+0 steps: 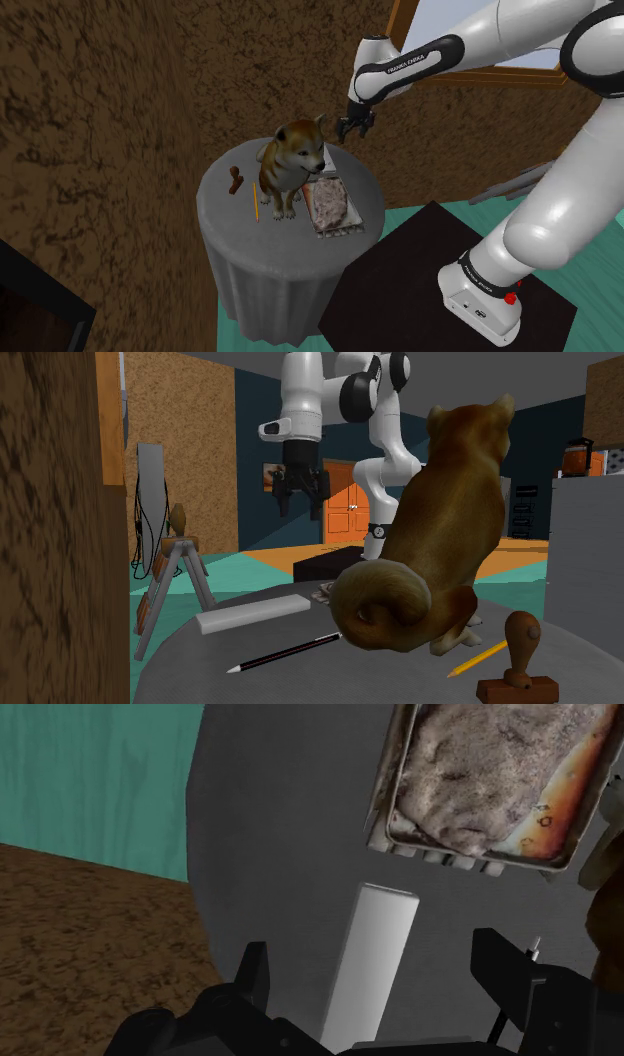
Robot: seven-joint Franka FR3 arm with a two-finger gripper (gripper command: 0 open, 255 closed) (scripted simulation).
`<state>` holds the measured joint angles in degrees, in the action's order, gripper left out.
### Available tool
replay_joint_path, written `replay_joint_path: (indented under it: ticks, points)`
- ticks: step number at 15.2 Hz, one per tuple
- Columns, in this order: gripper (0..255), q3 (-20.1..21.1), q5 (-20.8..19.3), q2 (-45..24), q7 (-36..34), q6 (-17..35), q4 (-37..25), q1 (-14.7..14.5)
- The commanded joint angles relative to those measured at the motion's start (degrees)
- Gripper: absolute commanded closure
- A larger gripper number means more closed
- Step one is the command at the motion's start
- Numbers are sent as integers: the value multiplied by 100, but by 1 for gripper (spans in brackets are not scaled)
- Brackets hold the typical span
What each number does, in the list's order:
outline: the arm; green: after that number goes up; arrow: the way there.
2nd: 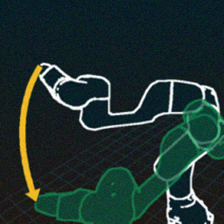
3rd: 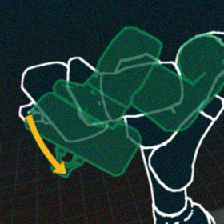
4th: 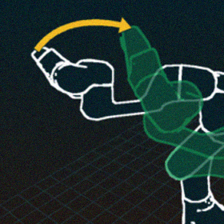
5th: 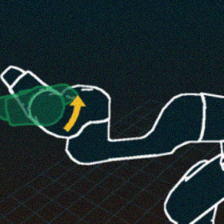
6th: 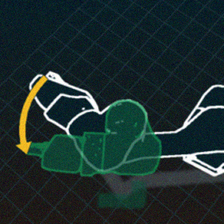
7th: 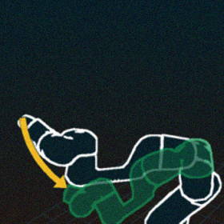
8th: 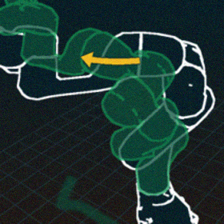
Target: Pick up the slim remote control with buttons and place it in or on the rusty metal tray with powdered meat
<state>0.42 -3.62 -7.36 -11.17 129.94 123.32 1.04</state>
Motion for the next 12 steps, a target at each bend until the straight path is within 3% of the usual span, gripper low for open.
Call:
replay_joint_path:
  ticks: [1,12]
  points:
    - [0,-18,22,-452,-27,192,-275,20]
    - [0,-46,195,-2945,-222,466,-2575,71]
